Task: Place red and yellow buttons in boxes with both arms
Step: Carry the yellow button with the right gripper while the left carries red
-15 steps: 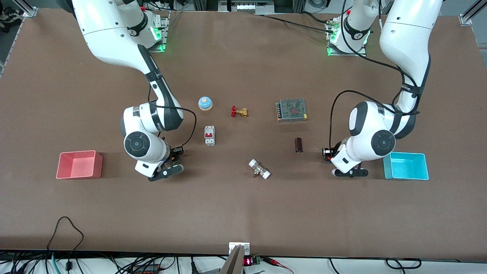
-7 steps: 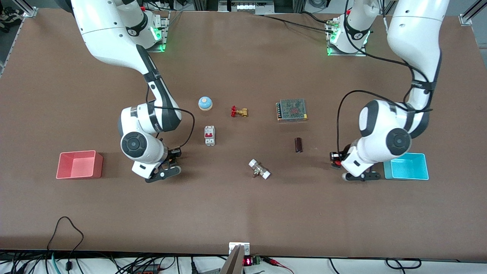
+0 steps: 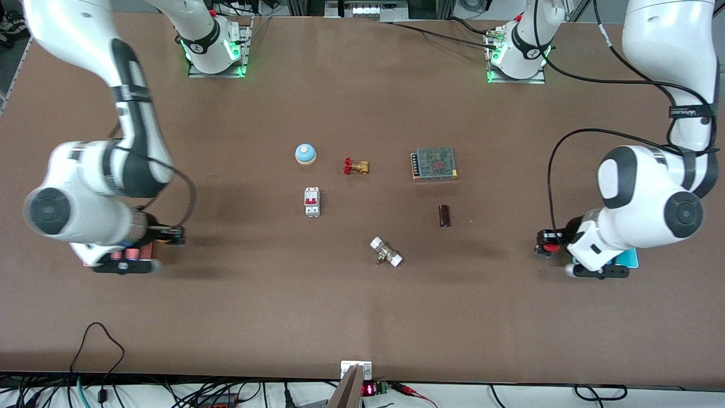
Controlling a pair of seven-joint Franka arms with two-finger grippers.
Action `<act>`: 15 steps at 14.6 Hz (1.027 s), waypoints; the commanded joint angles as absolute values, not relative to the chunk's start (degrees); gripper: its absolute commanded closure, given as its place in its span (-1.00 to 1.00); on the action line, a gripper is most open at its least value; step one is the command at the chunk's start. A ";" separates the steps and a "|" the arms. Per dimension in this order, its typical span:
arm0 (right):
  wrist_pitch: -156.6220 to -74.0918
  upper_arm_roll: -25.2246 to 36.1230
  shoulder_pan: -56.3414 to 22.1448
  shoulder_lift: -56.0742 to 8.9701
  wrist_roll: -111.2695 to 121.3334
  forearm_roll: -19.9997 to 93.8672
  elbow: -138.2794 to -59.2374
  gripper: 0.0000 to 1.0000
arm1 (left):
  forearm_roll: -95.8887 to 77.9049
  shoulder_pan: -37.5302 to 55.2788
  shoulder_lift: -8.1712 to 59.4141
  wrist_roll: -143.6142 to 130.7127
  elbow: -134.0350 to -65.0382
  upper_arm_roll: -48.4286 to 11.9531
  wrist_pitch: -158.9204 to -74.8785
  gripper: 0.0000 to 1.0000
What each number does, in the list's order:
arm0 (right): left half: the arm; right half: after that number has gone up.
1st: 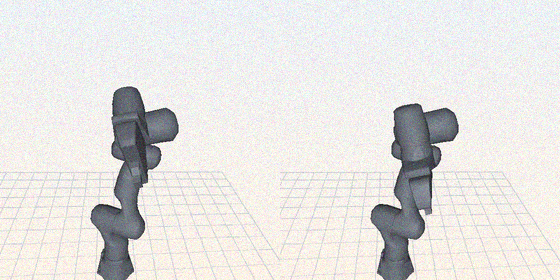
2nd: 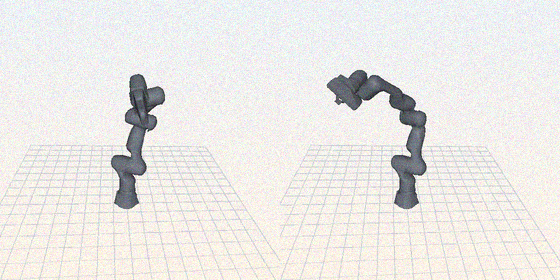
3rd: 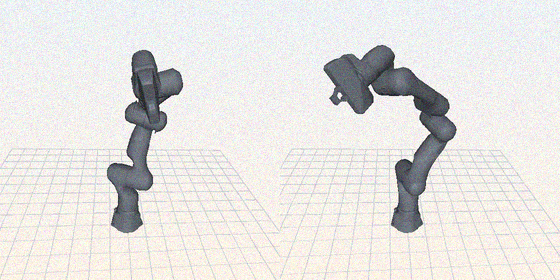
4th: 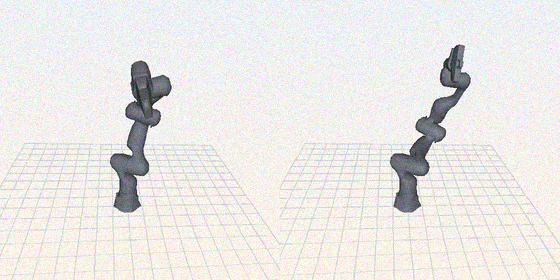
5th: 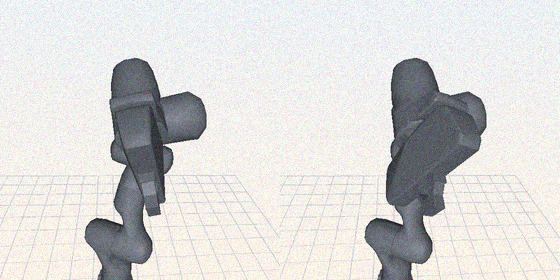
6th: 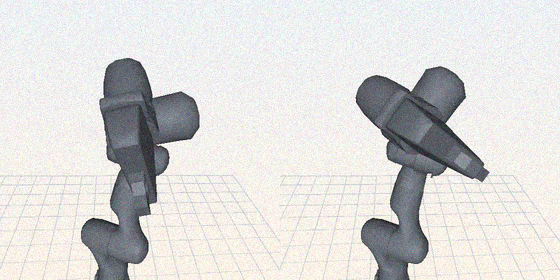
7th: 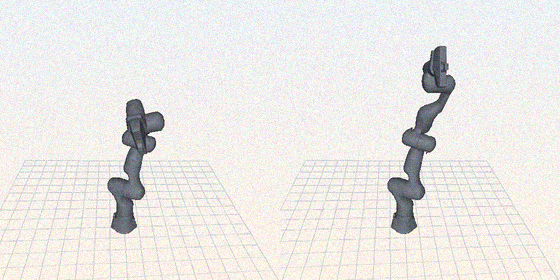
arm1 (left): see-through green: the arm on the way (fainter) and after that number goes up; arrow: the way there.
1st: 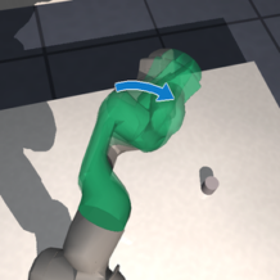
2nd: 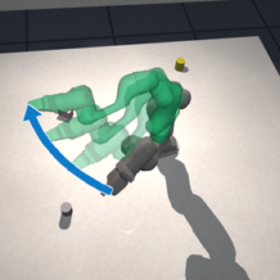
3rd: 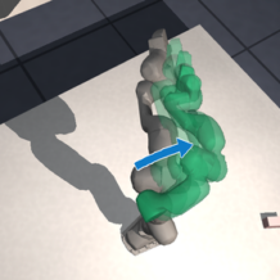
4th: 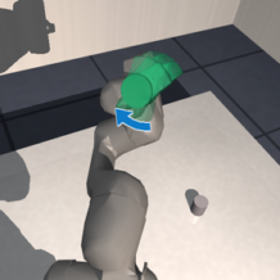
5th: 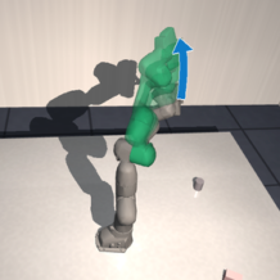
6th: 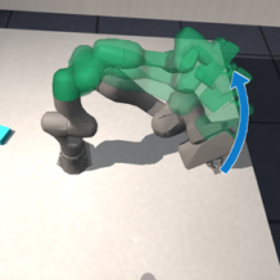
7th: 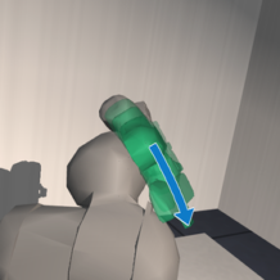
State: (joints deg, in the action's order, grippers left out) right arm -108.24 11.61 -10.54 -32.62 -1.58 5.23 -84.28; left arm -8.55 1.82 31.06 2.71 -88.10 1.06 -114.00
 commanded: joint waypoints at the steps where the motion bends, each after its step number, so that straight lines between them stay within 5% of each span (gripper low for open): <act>1: -107.22 10.63 -3.19 -32.34 6.03 5.98 -85.52 0.47 | -4.68 -1.83 31.11 7.98 -86.13 0.79 -112.59 0.54; 15: -116.71 10.63 2.37 -38.14 13.80 4.13 -85.43 0.57 | 0.09 -12.92 37.52 25.93 -86.13 0.88 -113.90 0.54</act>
